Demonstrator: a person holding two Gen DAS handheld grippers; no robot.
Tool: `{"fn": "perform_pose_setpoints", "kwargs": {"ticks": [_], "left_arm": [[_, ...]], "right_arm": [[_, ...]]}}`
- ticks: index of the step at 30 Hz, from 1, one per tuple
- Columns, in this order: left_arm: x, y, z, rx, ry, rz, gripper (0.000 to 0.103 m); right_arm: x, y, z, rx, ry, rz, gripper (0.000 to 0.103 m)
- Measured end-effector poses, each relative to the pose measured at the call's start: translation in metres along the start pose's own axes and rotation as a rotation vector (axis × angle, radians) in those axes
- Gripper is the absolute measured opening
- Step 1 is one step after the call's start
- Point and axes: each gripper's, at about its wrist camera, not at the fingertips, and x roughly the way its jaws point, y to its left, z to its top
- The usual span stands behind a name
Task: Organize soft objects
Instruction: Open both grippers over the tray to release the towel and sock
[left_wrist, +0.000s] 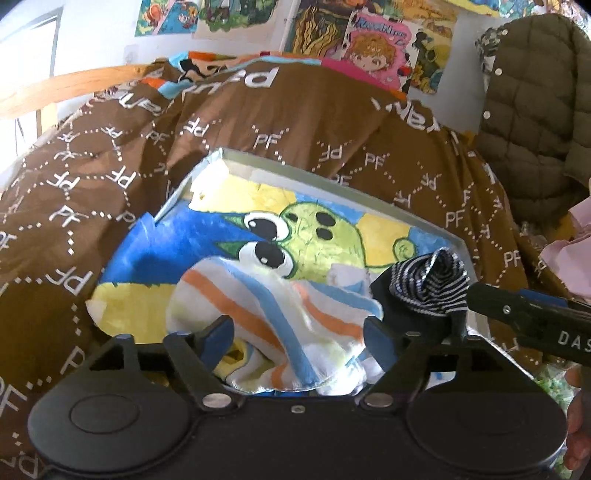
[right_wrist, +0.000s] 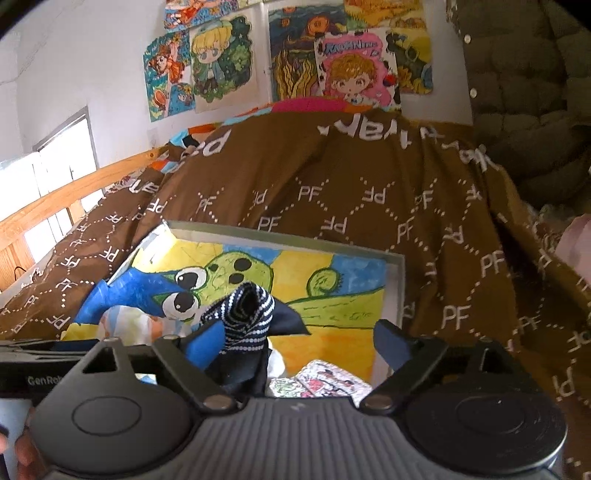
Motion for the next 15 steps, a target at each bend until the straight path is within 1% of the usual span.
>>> {"fn": "perform_pose_setpoints", "kwargs": {"ticks": [2,5,9,11,15], "left_arm": [[-0.008,-0.001,0.002,-0.003,-0.013,-0.005,0.084],[-0.024,-0.005,0.004,-0.002,-0.046,-0.016,0.09],[-0.054,-0.008,0.002,-0.003,-0.114,-0.027,0.099],[-0.073,-0.009,-0.001,-0.006,-0.147,-0.034,0.102],[-0.107,-0.008,-0.009,-0.008,-0.205,-0.029,0.102]], "right_arm": [[-0.011,0.0,0.002,-0.016,-0.022,-0.007,0.098],[-0.029,0.002,0.005,-0.029,-0.055,-0.01,0.103],[-0.057,0.005,0.006,-0.046,-0.095,-0.023,0.103],[-0.073,0.009,0.005,-0.073,-0.119,-0.025,0.103],[-0.105,0.019,0.0,-0.114,-0.173,-0.048,0.103]]}}
